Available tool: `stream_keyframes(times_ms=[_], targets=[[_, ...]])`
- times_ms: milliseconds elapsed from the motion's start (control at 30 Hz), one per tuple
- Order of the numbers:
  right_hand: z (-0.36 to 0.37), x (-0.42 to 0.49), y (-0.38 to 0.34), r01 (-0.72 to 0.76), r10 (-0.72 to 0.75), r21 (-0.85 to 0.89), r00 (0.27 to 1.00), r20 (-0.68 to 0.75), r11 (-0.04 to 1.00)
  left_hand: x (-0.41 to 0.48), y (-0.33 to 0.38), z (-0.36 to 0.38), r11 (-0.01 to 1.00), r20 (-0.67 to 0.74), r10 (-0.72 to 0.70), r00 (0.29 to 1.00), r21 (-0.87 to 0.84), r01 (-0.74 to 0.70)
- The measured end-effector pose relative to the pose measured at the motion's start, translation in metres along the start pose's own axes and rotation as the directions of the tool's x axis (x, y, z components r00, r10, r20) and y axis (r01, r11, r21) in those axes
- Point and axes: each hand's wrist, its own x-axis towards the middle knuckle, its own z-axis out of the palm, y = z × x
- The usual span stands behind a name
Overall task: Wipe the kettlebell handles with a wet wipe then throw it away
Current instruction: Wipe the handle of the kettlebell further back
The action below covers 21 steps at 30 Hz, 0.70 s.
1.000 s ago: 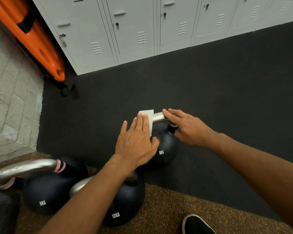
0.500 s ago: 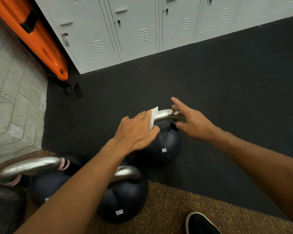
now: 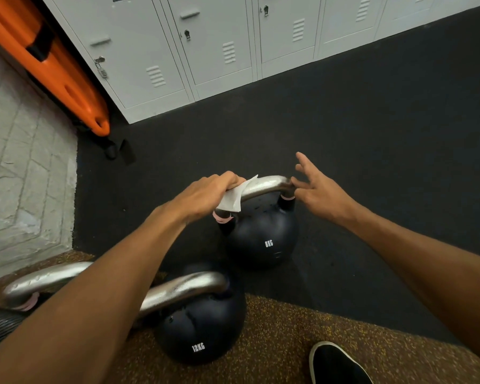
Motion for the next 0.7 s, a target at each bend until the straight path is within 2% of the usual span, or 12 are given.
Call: stream_keyframes(times_ms=[133,333,533,633,700], targets=[[-0.001,-0.001,0.001,-0.002,0.002,0.002,1.000,0.013,1.000,-0.013,0.014,0.004,0.957,-0.022,0.055,0.998,0.286,-0.046],[0.000,-0.001,0.005,-0.014,0.014,0.039,1.000,0.018,0.999,0.003,0.022,0.004,0.923,-0.022,0.062,0.998,0.382,-0.049],[-0.001,-0.001,0.007,-0.012,0.011,0.044,1.000,0.020,0.999,-0.007,0.015,0.028,0.809,-0.024,0.114,0.993,0.582,-0.079],[-0.001,-0.002,0.007,-0.011,0.010,0.055,1.000,0.017,0.998,-0.024,0.010,0.062,0.728,-0.160,0.171,0.972,0.685,-0.015],[0.000,-0.002,0.008,-0.012,0.010,0.068,1.000,0.021,0.998,-0.026,0.011,0.081,0.717,-0.241,0.207,0.948,0.696,0.020]])
